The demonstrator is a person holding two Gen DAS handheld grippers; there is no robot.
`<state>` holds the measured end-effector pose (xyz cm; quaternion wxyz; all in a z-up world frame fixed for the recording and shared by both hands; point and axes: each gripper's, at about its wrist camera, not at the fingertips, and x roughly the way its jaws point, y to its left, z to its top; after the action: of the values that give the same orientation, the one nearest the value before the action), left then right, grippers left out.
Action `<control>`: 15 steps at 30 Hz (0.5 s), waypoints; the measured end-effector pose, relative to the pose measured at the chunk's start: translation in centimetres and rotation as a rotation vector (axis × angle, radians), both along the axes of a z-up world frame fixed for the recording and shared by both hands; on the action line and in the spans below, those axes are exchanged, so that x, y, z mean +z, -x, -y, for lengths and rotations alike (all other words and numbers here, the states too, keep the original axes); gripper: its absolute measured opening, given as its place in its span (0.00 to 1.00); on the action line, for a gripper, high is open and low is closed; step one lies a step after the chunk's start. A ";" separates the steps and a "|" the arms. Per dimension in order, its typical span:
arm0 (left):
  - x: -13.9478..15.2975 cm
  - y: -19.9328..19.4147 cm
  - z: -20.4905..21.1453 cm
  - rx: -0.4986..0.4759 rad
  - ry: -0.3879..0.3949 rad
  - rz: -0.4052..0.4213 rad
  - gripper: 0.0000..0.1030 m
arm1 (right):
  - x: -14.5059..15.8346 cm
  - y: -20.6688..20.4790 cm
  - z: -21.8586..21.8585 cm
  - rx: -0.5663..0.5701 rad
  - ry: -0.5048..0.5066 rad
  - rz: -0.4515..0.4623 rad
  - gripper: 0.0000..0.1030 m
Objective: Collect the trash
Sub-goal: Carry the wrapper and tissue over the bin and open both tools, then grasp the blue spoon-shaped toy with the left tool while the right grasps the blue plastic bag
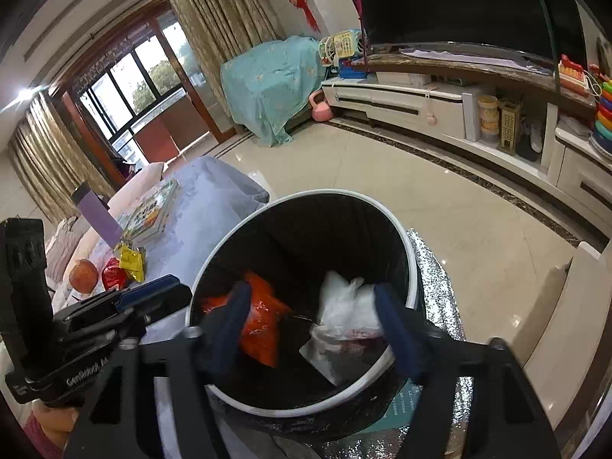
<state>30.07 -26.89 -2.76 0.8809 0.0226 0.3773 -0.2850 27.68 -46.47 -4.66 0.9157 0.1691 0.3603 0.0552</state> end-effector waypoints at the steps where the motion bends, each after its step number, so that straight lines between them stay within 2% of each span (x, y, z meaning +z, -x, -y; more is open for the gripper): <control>1: 0.1 0.2 -0.3 0.005 0.002 0.000 0.43 | 0.1 0.4 -0.1 -0.002 -0.005 0.006 0.72; 6: 0.3 1.9 -2.3 0.040 0.016 0.004 0.61 | 0.7 1.9 -0.7 -0.004 -0.038 0.037 0.87; 10: 0.5 3.8 -4.3 0.067 0.027 0.014 0.67 | 0.8 3.2 -1.9 0.007 -0.063 0.048 0.90; 15: 0.1 6.1 -6.8 0.096 0.026 0.009 0.68 | 0.3 4.2 -3.5 0.029 -0.095 0.042 0.91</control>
<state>24.00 -20.12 -2.69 0.8955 -0.0056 0.3701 -0.2473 23.46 -42.98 -4.32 0.9132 0.2061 0.3402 0.0891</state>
